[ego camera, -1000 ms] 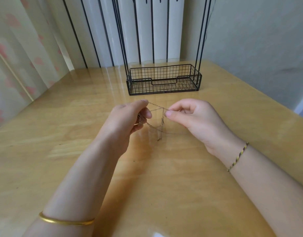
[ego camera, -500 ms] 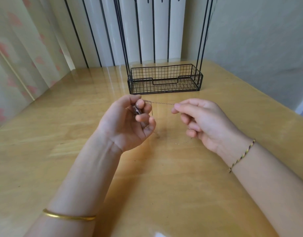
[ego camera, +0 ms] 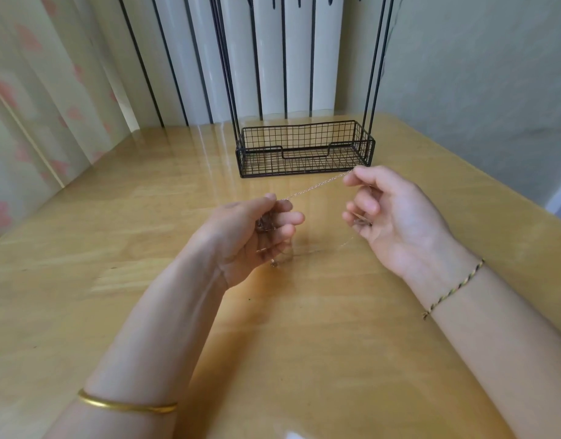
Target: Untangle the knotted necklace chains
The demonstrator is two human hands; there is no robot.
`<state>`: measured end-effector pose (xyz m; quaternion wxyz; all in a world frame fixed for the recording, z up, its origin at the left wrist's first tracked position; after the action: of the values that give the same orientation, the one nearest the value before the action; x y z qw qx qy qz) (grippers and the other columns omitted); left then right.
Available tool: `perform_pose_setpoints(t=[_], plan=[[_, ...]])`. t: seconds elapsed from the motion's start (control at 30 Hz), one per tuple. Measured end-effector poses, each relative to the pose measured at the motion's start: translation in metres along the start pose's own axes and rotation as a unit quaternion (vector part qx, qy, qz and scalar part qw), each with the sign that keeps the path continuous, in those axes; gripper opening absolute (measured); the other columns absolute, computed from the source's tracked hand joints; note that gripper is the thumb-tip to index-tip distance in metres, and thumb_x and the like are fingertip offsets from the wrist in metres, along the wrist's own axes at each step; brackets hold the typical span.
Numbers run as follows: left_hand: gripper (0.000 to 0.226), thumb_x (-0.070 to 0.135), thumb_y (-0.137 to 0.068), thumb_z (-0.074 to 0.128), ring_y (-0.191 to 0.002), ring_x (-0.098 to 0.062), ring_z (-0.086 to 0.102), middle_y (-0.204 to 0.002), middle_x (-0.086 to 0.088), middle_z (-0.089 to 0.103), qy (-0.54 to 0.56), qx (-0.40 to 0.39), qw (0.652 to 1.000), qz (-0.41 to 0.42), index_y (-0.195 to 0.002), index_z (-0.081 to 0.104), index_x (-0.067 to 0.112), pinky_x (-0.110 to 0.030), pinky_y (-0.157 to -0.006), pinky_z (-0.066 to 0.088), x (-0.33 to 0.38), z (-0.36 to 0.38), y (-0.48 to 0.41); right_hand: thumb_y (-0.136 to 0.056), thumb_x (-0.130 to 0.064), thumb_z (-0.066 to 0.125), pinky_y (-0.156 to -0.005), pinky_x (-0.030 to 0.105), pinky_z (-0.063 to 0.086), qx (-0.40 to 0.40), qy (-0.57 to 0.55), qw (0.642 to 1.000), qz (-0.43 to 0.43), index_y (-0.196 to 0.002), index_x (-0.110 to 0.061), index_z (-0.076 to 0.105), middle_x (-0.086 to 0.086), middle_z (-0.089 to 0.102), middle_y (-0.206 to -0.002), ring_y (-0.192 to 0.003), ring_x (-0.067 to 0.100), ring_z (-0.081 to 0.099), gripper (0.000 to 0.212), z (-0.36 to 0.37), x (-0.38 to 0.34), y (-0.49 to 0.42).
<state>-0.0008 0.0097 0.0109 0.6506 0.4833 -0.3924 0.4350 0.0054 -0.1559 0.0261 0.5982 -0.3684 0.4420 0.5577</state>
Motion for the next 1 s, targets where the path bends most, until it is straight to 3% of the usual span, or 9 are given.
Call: perform_pose_setpoints(t=[0.1,0.2,0.27,0.47,0.63,0.7,0.8,0.87,1.0], plan=[[0.029,0.027,-0.101,0.041,-0.052,-0.007,0.06,-0.07,0.0,0.072,-0.008,0.007,1.0,0.011,-0.087,0.062,0.014,-0.026,-0.072,0.044,0.002,0.0,0.0,-0.09,-0.022,0.054,-0.075,0.028,0.046,-0.002,-0.032,0.999,0.006,-0.069,-0.017,0.06,-0.007,0.028,-0.038,-0.057,0.011,0.054,0.022,0.001,0.0,0.0],[0.028,0.028,-0.101,0.042,-0.055,-0.006,0.062,-0.072,0.001,0.073,-0.007,0.008,1.0,0.015,-0.086,0.062,0.015,-0.028,-0.076,0.045,0.002,0.0,0.0,-0.092,-0.019,0.052,-0.052,0.023,0.049,-0.016,-0.071,0.997,0.013,-0.073,-0.014,0.058,-0.005,0.031,-0.042,-0.043,0.01,0.046,0.02,0.005,0.001,0.001],[0.025,0.025,-0.1,0.043,-0.055,-0.006,0.063,-0.073,0.002,0.073,0.01,0.003,1.0,0.014,-0.089,0.062,0.015,-0.028,-0.077,0.046,0.002,0.001,0.0,-0.092,-0.018,0.052,-0.039,0.018,0.036,-0.014,-0.062,0.998,0.006,-0.074,-0.013,0.056,-0.004,0.032,-0.047,-0.037,0.009,0.035,0.02,0.005,0.001,0.002],[0.023,0.016,-0.101,0.037,-0.068,-0.008,0.068,-0.089,-0.002,0.075,0.047,-0.015,0.998,0.029,-0.098,0.061,0.015,-0.028,-0.086,0.048,0.007,0.004,0.002,-0.09,-0.02,0.055,-0.036,0.017,0.018,0.002,0.109,0.994,-0.026,-0.065,-0.013,0.054,-0.003,0.037,-0.052,-0.035,0.008,0.023,0.026,0.0,-0.003,0.005],[0.027,0.014,-0.1,0.038,-0.068,-0.007,0.067,-0.091,-0.002,0.075,0.016,-0.04,0.997,0.068,-0.097,0.065,0.013,-0.027,-0.081,0.05,0.014,0.008,0.005,-0.091,-0.03,0.056,-0.039,0.023,0.038,-0.053,0.259,0.964,0.024,-0.048,-0.012,0.046,0.002,0.047,-0.048,-0.036,0.015,0.04,0.047,0.013,0.012,0.011],[0.026,0.014,-0.1,0.039,-0.067,-0.007,0.064,-0.091,-0.002,0.074,-0.001,-0.055,0.995,0.088,-0.099,0.065,0.013,-0.026,-0.077,0.05,0.017,0.01,0.007,-0.089,-0.019,0.058,-0.044,0.03,0.048,-0.068,0.303,0.95,0.026,-0.056,-0.009,0.051,0.004,0.052,-0.056,-0.042,0.018,0.05,0.035,0.017,0.017,0.013],[0.025,0.012,-0.099,0.041,-0.064,-0.008,0.06,-0.09,-0.003,0.072,-0.025,-0.067,0.991,0.113,-0.102,0.066,0.01,-0.026,-0.073,0.048,0.021,0.013,0.01,-0.09,-0.005,0.053,-0.046,0.032,0.052,-0.093,0.271,0.958,0.0,-0.09,-0.007,0.059,0.009,0.061,-0.085,-0.051,0.021,0.061,0.006,0.022,0.015,0.014],[0.024,0.011,-0.099,0.042,-0.063,-0.008,0.059,-0.087,-0.004,0.07,-0.041,-0.075,0.989,0.121,-0.104,0.065,0.007,-0.025,-0.071,0.048,0.021,0.016,0.011,-0.095,0.0,0.045,-0.042,0.027,0.049,-0.139,0.181,0.974,0.015,-0.112,-0.007,0.057,0.011,0.062,-0.097,-0.049,0.02,0.061,0.023,0.029,0.015,0.015],[0.025,0.011,-0.099,0.042,-0.061,-0.007,0.057,-0.081,-0.001,0.071,-0.075,-0.09,0.984,0.133,-0.1,0.067,0.008,-0.02,-0.063,0.05,0.022,0.02,0.014,-0.096,-0.001,0.047,-0.038,0.021,0.045,-0.2,0.132,0.971,0.012,-0.107,-0.011,0.061,-0.001,0.063,-0.071,-0.045,0.017,0.058,0.021,0.039,0.016,0.02]])
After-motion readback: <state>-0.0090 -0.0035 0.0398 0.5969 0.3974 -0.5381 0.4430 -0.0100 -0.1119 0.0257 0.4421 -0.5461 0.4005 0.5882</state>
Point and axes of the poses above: each hand's wrist, its own y-axis away from the middle knuckle, its own z-axis out of the palm, x = y × z, the point moved 7 cm from there along -y, towards the middle knuckle
